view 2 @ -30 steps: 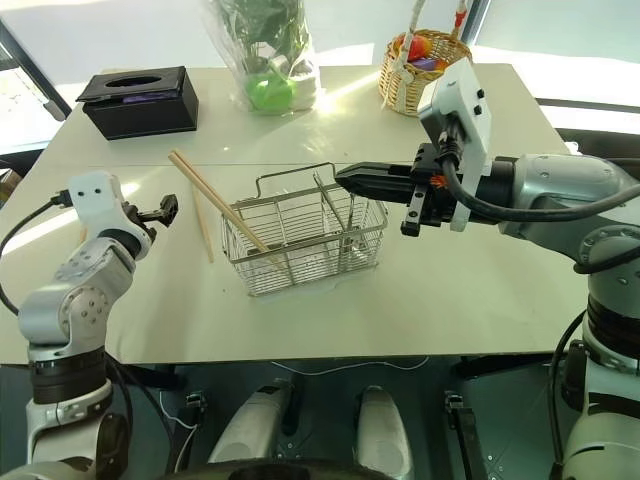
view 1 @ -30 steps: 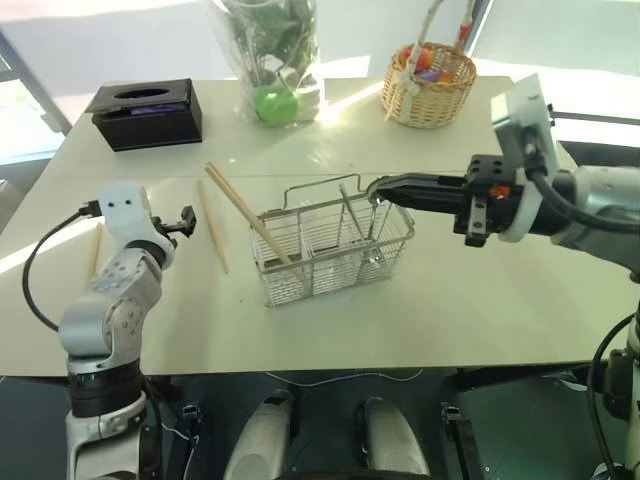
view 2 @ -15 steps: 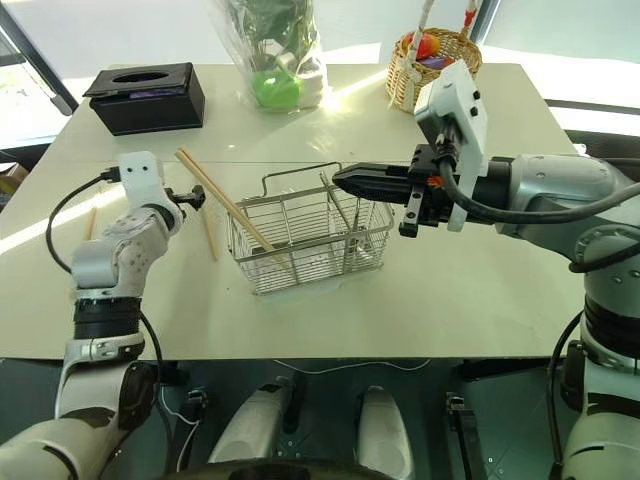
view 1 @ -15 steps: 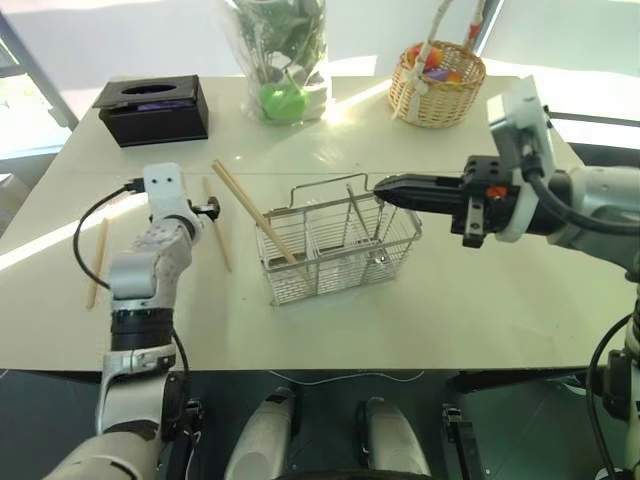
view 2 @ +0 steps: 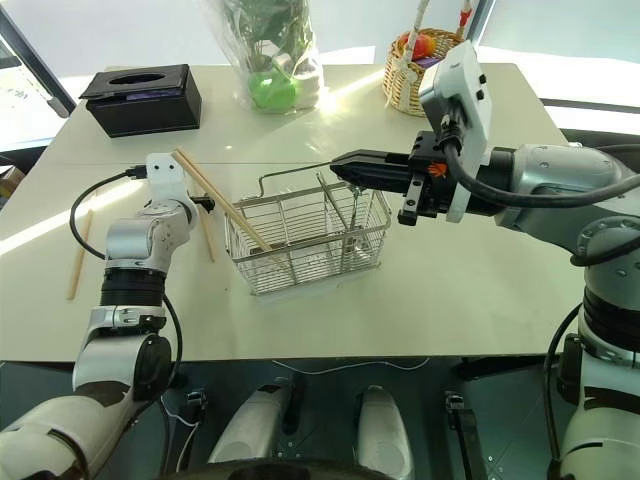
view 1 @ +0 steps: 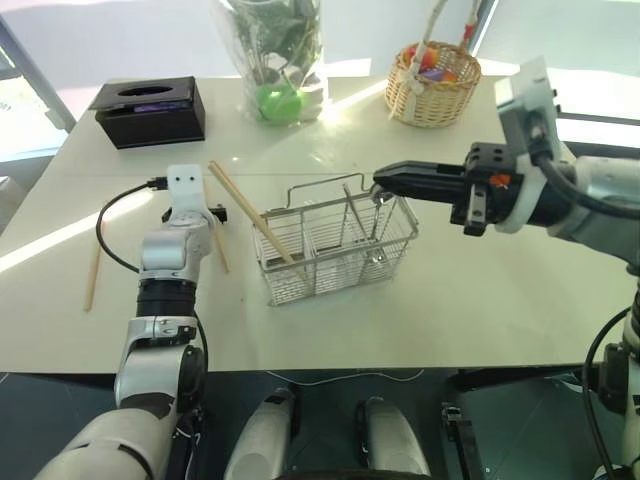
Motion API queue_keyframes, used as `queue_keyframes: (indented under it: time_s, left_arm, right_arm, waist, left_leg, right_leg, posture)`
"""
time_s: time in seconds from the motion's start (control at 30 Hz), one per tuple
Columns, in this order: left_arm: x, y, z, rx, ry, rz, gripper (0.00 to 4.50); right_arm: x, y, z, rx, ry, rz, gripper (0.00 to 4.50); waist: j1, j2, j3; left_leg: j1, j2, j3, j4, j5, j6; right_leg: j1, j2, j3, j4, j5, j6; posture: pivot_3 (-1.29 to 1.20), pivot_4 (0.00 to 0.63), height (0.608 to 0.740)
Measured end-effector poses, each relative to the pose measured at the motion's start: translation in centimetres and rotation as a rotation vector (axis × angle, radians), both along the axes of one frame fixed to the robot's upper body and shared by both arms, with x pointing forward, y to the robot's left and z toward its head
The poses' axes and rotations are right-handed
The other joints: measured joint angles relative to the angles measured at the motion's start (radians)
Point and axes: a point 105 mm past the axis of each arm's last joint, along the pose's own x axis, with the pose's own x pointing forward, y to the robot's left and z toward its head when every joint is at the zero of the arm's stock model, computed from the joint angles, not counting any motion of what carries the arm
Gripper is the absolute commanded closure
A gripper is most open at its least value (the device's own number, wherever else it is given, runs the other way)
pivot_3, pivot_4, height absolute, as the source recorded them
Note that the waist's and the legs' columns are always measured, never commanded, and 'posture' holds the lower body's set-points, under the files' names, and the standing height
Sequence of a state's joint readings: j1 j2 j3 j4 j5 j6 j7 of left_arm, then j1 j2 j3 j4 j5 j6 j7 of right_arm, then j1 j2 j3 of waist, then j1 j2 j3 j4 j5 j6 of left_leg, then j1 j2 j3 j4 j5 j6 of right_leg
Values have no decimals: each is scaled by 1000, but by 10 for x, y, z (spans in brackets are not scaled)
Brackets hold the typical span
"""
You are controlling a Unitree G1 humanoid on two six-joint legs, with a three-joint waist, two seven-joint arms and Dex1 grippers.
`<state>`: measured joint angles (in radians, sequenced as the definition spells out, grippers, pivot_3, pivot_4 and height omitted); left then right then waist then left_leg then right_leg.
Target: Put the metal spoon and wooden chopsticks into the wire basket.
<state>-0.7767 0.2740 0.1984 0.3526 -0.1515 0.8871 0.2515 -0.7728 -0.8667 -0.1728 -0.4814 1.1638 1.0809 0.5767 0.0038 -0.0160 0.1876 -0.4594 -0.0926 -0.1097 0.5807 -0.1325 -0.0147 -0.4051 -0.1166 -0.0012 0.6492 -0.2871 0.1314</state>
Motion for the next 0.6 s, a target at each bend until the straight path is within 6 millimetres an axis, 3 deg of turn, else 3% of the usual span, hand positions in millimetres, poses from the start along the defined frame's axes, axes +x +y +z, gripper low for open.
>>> queue_keyframes:
  time_s: [0.07, 0.17, 0.4, 0.6]
  left_arm:
    - [-1, 2, -2, -38, -4, 16, 0]
    - [-2, 0, -3, -71, -8, 24, 891]
    - [-5, -3, -6, -79, 4, 18, 4458]
    - [-7, 0, -6, -86, 7, 34, 4490]
  right_arm:
    - [1, 0, 2, 3, -6, -3, 4478]
    - [1, 0, 3, 4, -8, -6, 4500]
    - [2, -1, 4, 7, -8, -14, 4500]
    - [3, -1, 4, 10, -9, -16, 4500]
  waist:
    - [-3, 0, 0]
    - [-3, 0, -1]
    - [-21, 1, -1]
    - [-20, 1, -1]
  left_leg:
    - [0, 0, 0, 0, 0, 0]
    - [0, 0, 0, 0, 0, 0]
    - [1, 0, 1, 1, 0, 0]
    - [2, 1, 1, 1, 0, 0]
  right_leg:
    - [0, 0, 0, 0, 0, 0]
    - [0, 0, 0, 0, 0, 0]
    - [1, 3, 2, 1, 1, 0]
    - [1, 3, 2, 1, 1, 0]
  posture:
    - [0, 150, 740]
    - [0, 150, 740]
    - [0, 150, 740]
    - [0, 150, 740]
